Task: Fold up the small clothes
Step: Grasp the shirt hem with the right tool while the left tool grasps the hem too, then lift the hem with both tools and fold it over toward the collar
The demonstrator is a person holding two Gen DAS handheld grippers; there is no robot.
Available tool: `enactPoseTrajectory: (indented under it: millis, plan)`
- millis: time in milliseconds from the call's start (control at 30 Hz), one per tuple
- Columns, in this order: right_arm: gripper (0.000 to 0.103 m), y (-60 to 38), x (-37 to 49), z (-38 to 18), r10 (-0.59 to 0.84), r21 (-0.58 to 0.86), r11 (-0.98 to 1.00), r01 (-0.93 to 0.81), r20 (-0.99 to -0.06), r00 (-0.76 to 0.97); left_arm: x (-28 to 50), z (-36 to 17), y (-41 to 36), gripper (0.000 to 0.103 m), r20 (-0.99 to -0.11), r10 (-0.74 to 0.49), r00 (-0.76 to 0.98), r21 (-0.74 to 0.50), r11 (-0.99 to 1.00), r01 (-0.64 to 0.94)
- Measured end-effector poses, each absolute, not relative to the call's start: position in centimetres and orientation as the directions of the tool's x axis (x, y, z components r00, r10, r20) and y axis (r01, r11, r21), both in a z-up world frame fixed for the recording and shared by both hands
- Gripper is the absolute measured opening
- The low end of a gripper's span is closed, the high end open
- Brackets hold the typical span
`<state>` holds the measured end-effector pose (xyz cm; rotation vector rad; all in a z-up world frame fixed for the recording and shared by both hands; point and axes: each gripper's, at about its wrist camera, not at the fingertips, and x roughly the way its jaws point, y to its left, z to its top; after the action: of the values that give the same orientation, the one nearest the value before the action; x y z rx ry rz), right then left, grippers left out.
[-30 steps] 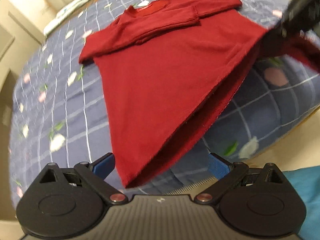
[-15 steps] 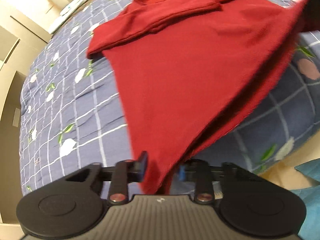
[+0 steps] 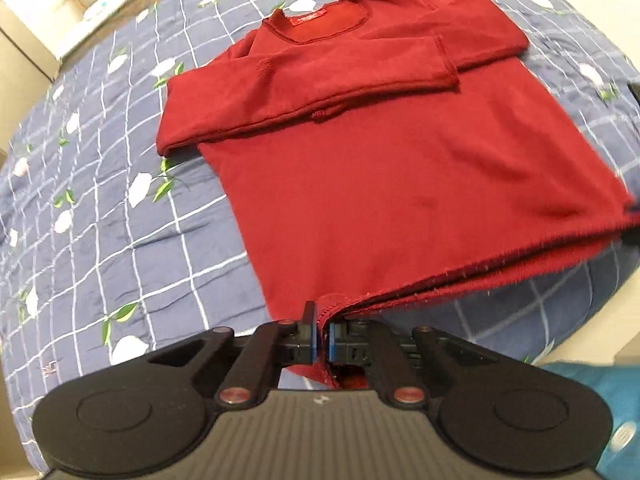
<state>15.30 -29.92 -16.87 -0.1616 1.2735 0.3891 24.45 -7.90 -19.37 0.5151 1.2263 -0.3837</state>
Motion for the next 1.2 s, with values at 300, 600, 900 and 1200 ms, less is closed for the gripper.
enactPoseTrajectory:
  millis: [300, 600, 900, 1200]
  plan:
    - [0.074, -27.7, 14.3, -17.3, 0.157, 0.003, 0.91, -0.414, -0.928, 0.338, 29.5, -19.7, -9.6, 0.004, -0.977, -0.008, 0.213, 0.105, 0.853, 0.511]
    - [0.06, -24.4, 15.2, -19.4, 0.07, -0.205, 0.831, -0.517, -0.883, 0.464, 32.0, -18.7, -10.5, 0.004, -0.981, -0.05, 0.187, 0.05, 0.869, 0.491]
    - [0.034, -27.4, 13.7, -19.9, -0.038, -0.358, 0.754, -0.551, -0.861, 0.508, 32.7, -15.9, -8.6, 0.004, -0.96, -0.084, 0.266, 0.041, 0.9, 0.434]
    - [0.018, -31.9, 12.4, -17.9, -0.041, -0.382, 0.785, -0.488, -0.818, 0.574, 32.0, -15.2, -5.2, 0.004, -0.961, -0.085, 0.262, 0.019, 0.929, 0.369]
